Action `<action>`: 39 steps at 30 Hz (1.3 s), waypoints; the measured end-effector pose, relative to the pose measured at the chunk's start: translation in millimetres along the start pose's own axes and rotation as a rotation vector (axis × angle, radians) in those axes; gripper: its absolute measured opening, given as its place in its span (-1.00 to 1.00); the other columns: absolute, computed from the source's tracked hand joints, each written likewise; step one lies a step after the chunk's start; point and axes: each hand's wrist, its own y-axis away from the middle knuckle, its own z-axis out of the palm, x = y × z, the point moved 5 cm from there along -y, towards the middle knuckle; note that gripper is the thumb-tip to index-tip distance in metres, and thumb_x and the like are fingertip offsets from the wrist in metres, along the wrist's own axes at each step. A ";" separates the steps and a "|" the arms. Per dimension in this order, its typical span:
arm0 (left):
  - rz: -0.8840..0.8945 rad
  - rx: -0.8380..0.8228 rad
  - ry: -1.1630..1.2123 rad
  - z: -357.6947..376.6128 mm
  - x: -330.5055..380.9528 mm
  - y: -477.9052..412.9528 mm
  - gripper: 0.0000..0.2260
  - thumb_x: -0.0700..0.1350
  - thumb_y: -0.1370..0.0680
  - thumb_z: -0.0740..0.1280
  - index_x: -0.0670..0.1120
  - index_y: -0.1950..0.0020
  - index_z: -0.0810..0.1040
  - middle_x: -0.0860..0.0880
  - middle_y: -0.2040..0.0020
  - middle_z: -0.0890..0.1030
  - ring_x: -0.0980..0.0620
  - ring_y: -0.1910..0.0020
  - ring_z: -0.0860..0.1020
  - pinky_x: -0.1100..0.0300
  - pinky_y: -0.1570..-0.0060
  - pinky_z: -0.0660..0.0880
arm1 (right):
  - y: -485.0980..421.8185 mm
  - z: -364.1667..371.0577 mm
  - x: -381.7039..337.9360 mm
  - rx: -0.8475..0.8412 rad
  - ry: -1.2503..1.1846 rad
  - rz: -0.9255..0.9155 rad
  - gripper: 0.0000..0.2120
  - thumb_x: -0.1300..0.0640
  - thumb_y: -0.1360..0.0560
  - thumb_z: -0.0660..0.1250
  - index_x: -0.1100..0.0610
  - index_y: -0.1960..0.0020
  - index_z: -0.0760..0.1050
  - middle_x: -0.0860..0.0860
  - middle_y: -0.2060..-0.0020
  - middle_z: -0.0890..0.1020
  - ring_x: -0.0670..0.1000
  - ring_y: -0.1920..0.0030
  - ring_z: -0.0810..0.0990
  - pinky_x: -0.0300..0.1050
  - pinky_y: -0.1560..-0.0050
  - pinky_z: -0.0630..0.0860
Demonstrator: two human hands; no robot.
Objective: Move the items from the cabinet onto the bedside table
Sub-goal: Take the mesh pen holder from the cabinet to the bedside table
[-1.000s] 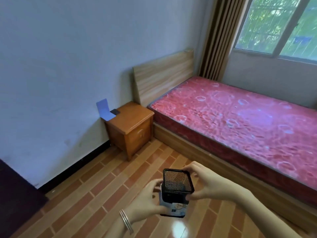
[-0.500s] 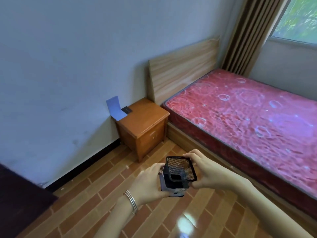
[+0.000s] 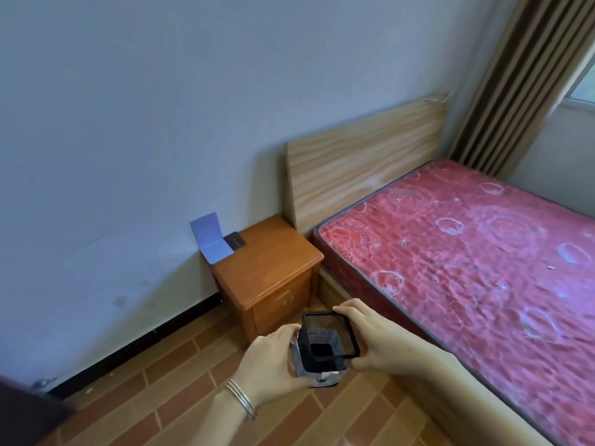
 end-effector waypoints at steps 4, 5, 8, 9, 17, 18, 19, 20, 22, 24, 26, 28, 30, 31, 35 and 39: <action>-0.082 -0.011 0.057 9.1 -8.2 -33.8 -0.23 0.35 -0.26 0.40 0.06 -0.35 0.29 0.15 -0.26 0.48 0.18 -0.14 0.50 0.26 -0.06 0.48 | -33.3 -9.2 25.5 -0.023 0.124 -0.058 -0.18 -0.13 -0.36 0.40 0.10 -0.46 0.08 -0.05 -0.31 0.22 -0.10 -0.23 0.29 -0.31 -0.13 0.36; -0.102 -0.030 0.068 11.3 -11.4 -41.8 -0.24 0.35 -0.25 0.41 0.07 -0.35 0.29 0.16 -0.26 0.48 0.19 -0.13 0.50 0.26 -0.05 0.48 | -41.9 -9.4 30.7 -0.033 0.170 -0.074 -0.16 -0.16 -0.35 0.40 0.10 -0.46 0.08 -0.04 -0.30 0.23 -0.07 -0.24 0.29 -0.28 -0.14 0.36; -0.148 -0.067 0.098 12.8 -23.2 -69.6 -0.24 0.31 -0.25 0.43 0.08 -0.35 0.27 0.17 -0.25 0.48 0.20 -0.14 0.50 0.25 -0.06 0.48 | -73.0 -14.1 47.3 -0.020 0.309 -0.125 -0.12 -0.29 -0.29 0.35 0.10 -0.45 0.14 -0.03 -0.25 0.30 -0.02 -0.22 0.33 -0.14 -0.17 0.41; -0.158 -0.063 0.106 11.8 -29.3 -79.2 -0.24 0.30 -0.25 0.44 0.07 -0.35 0.28 0.17 -0.25 0.49 0.19 -0.14 0.50 0.24 -0.06 0.49 | -85.7 -16.4 53.1 -0.015 0.341 -0.137 -0.11 -0.32 -0.28 0.33 0.11 -0.44 0.16 -0.02 -0.23 0.33 -0.01 -0.20 0.35 -0.10 -0.16 0.42; -0.231 -0.055 0.131 -6.5 -107.5 -161.5 -0.28 0.27 -0.24 0.45 0.10 -0.30 0.27 0.18 -0.21 0.43 0.19 -0.13 0.47 0.29 0.04 0.43 | -203.8 -32.8 75.6 -0.077 0.422 -0.251 -0.05 -0.44 -0.27 0.21 0.13 -0.45 0.13 -0.02 -0.24 0.32 0.00 -0.21 0.33 -0.07 -0.17 0.38; -0.250 -0.066 0.137 -10.6 -119.2 -172.4 -0.29 0.27 -0.23 0.45 0.10 -0.28 0.27 0.18 -0.19 0.43 0.18 -0.10 0.48 0.29 0.07 0.42 | -219.6 -34.3 76.8 -0.100 0.412 -0.257 -0.01 -0.47 -0.25 0.21 0.13 -0.46 0.11 -0.03 -0.25 0.31 -0.01 -0.23 0.31 -0.07 -0.19 0.37; -0.266 -0.074 0.135 -16.9 -131.4 -185.2 -0.30 0.25 -0.24 0.46 0.09 -0.27 0.26 0.17 -0.19 0.43 0.16 -0.08 0.50 0.27 0.09 0.42 | -238.3 -36.8 78.1 -0.120 0.400 -0.260 0.01 -0.48 -0.24 0.22 0.12 -0.46 0.10 -0.03 -0.25 0.29 -0.01 -0.23 0.30 -0.07 -0.20 0.36; -0.272 -0.075 0.121 -23.9 -142.7 -198.2 -0.30 0.24 -0.24 0.46 0.08 -0.27 0.26 0.16 -0.19 0.42 0.13 -0.07 0.51 0.25 0.10 0.44 | -257.3 -40.0 78.7 -0.132 0.384 -0.263 0.00 -0.48 -0.24 0.24 0.12 -0.46 0.10 -0.03 -0.25 0.29 -0.01 -0.23 0.30 -0.07 -0.20 0.36; -0.283 -0.076 0.099 -35.7 -162.7 -222.3 -0.28 0.21 -0.25 0.47 0.06 -0.30 0.25 0.14 -0.20 0.42 0.11 -0.07 0.52 0.22 0.08 0.45 | -292.7 -46.0 80.7 -0.153 0.362 -0.261 -0.05 -0.42 -0.26 0.28 0.12 -0.44 0.12 -0.02 -0.22 0.30 0.00 -0.20 0.33 -0.06 -0.19 0.38; -0.296 -0.065 0.117 -45.3 -184.3 -244.2 -0.29 0.18 -0.27 0.48 0.05 -0.31 0.25 0.14 -0.22 0.40 0.11 -0.07 0.52 0.22 0.06 0.45 | -328.5 -50.2 85.3 -0.159 0.355 -0.240 -0.10 -0.35 -0.29 0.31 0.13 -0.43 0.14 -0.01 -0.19 0.31 -0.01 -0.17 0.36 -0.06 -0.17 0.41; -0.314 -0.033 0.149 -53.0 -205.4 -266.2 -0.30 0.16 -0.28 0.48 0.06 -0.32 0.26 0.13 -0.24 0.40 0.12 -0.09 0.50 0.20 0.00 0.45 | -363.2 -54.4 88.7 -0.166 0.321 -0.222 -0.13 -0.29 -0.30 0.34 0.13 -0.43 0.15 -0.01 -0.16 0.31 0.00 -0.09 0.42 -0.10 -0.08 0.44; -0.332 -0.015 0.156 -55.4 -226.7 -286.7 -0.28 0.14 -0.31 0.47 0.05 -0.37 0.23 0.08 -0.27 0.39 0.10 -0.16 0.46 0.16 -0.09 0.44 | -396.2 -56.2 93.5 -0.190 0.254 -0.202 -0.16 -0.21 -0.29 0.40 0.13 -0.41 0.16 0.00 -0.15 0.29 -0.01 0.07 0.47 -0.16 0.11 0.47; -0.368 -0.014 0.129 -57.8 -245.7 -304.9 -0.26 0.12 -0.36 0.44 0.02 -0.43 0.17 0.01 -0.32 0.37 0.03 -0.23 0.41 0.12 -0.16 0.42 | -430.3 -56.6 100.1 -0.218 0.194 -0.195 -0.18 -0.13 -0.28 0.46 0.13 -0.38 0.17 0.01 -0.15 0.27 -0.02 0.16 0.47 -0.21 0.24 0.44; -0.393 -0.013 0.107 -58.3 -256.4 -313.1 -0.26 0.11 -0.38 0.42 0.01 -0.46 0.14 -0.02 -0.34 0.35 0.00 -0.25 0.40 0.11 -0.17 0.42 | -447.9 -56.2 104.1 -0.221 0.179 -0.202 -0.18 -0.11 -0.28 0.48 0.14 -0.38 0.18 0.02 -0.16 0.26 -0.01 0.15 0.48 -0.22 0.24 0.45; -0.531 -0.058 0.007 -45.0 -311.6 -341.7 -0.24 0.09 -0.43 0.38 -0.03 -0.50 0.05 -0.07 -0.38 0.31 -0.06 -0.28 0.37 0.10 -0.18 0.42 | -523.9 -45.0 132.7 -0.258 0.203 -0.212 -0.19 -0.05 -0.28 0.50 0.16 -0.37 0.18 0.04 -0.19 0.26 0.01 0.07 0.49 -0.17 0.11 0.53; -0.660 -0.165 -0.068 -17.9 -362.0 -370.3 -0.24 0.09 -0.44 0.39 -0.07 -0.49 0.05 -0.13 -0.42 0.26 -0.13 -0.34 0.30 0.02 -0.24 0.37 | -609.2 -19.2 165.9 -0.317 0.222 -0.181 -0.19 0.03 -0.26 0.53 0.21 -0.36 0.21 0.12 -0.21 0.27 0.16 0.00 0.52 0.00 0.04 0.52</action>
